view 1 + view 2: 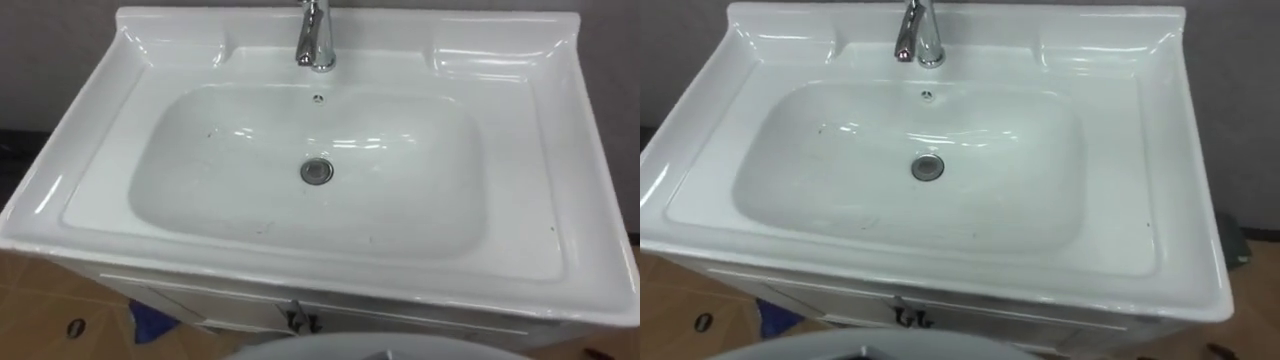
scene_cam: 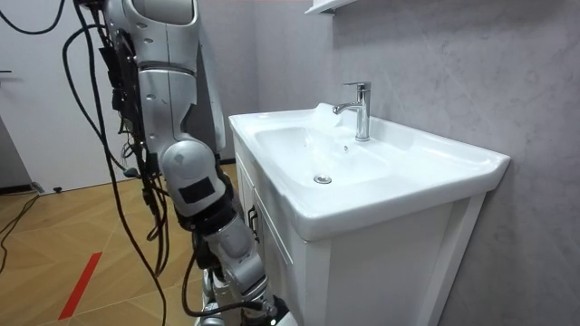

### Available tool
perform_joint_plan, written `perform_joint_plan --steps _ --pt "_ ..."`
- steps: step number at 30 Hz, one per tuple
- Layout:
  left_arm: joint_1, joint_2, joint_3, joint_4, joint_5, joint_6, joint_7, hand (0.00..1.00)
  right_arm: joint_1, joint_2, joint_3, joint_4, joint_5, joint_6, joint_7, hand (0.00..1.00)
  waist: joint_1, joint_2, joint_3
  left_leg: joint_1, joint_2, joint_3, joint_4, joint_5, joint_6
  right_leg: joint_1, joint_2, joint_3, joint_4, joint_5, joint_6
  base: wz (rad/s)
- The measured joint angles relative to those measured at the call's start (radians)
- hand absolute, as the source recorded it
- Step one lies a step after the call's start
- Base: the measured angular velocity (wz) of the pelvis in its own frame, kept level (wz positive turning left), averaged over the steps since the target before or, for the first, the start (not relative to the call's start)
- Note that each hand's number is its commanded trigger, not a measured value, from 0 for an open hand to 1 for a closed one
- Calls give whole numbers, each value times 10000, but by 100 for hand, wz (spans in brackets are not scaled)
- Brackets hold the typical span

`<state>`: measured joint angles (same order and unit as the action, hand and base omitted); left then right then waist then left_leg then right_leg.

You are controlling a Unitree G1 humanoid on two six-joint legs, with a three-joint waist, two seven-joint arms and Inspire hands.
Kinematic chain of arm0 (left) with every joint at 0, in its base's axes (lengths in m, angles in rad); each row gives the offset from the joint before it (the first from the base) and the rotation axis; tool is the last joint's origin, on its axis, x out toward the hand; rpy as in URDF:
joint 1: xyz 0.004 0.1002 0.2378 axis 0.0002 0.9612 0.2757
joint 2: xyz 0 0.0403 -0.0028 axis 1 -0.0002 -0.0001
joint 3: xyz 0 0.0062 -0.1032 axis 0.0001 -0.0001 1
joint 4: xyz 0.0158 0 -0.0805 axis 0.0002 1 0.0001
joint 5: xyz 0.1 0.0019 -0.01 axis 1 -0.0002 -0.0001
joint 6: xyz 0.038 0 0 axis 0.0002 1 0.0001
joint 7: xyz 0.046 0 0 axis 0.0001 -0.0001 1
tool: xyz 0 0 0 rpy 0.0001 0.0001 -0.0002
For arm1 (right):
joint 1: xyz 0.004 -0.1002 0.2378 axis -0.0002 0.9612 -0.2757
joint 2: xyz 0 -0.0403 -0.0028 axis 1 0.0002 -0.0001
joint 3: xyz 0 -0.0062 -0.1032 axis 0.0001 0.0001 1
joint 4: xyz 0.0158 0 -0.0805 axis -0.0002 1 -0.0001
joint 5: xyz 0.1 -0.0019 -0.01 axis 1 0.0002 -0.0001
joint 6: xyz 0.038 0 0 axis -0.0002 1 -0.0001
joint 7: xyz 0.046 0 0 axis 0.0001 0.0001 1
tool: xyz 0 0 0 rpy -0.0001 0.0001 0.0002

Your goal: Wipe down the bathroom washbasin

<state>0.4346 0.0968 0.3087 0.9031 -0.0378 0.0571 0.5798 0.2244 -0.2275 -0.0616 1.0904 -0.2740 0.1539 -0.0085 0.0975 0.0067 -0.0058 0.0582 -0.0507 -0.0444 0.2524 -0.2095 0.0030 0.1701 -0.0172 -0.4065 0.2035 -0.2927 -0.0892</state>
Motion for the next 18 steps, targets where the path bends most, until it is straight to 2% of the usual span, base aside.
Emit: perform_joint_plan --steps 4,8,13,18 --pt "-665 112 -178 37 2 89 -665 0 -189 2 -24 6 -18 2 125 0 -276 -126 82 14 77 416 -67 0 0 -121 35 361 17 25 -18 -28" --pt "-1335 156 -192 251 13 201 -1474 0 -150 -11 -31 8 -96 9 133 0 -584 -131 103 106 104 720 -230 -1 3 -178 37 595 15 50 17 -17" --pt "-1642 160 -396 464 6 275 -2224 0 -185 31 -33 339 -92 -4 132 0 -684 -102 101 262 205 1155 -499 11 24 -293 116 1002 10 129 13 -19" --pt "-1897 127 -602 1021 11 303 -2909 0 -35 360 -31 539 -150 4 126 0 -805 -71 94 375 283 1467 -495 15 31 -242 137 1138 20 181 -11 -11"
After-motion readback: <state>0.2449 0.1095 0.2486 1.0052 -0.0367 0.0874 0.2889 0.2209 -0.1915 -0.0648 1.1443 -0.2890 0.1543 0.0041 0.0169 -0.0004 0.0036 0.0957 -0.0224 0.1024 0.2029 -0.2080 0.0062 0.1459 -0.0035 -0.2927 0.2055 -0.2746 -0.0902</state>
